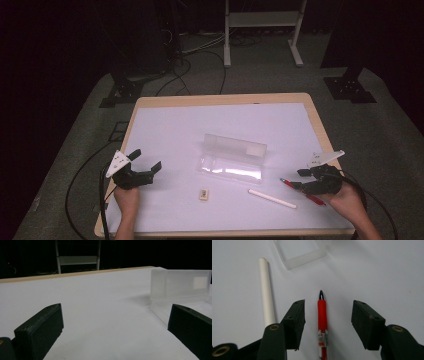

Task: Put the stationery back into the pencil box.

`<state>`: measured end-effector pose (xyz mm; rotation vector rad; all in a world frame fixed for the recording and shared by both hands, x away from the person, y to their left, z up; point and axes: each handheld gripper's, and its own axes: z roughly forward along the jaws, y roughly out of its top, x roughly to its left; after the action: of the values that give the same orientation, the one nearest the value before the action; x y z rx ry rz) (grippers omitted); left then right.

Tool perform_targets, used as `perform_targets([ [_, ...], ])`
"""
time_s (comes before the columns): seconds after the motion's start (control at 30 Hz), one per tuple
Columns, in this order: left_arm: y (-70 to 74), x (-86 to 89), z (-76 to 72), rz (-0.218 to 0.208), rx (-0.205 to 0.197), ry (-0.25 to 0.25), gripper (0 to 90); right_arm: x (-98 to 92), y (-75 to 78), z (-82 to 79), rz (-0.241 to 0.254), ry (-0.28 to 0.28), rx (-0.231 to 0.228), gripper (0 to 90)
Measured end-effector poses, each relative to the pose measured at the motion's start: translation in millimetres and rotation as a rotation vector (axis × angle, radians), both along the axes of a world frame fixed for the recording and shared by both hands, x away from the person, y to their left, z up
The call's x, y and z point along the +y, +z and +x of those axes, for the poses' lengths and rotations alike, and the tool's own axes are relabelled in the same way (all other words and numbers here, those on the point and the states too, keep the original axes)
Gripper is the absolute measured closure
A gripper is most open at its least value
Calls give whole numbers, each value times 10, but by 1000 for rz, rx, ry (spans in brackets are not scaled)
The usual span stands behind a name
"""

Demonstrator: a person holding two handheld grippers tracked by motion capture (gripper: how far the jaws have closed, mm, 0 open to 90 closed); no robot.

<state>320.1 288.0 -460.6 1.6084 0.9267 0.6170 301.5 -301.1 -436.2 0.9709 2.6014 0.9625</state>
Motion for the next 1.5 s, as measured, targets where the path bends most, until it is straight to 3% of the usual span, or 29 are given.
perform_targets([
  [0.37,0,-2,0,1,1,2,0,-119,-118,-108,-22,-11,32,564],
  [0.97,0,-1,0,0,2,2,0,-117,-234,-188,-72,8,32,774],
  [1.5,0,-4,-1,-1,4,3,0,-130,-224,-190,-46,5,37,789],
])
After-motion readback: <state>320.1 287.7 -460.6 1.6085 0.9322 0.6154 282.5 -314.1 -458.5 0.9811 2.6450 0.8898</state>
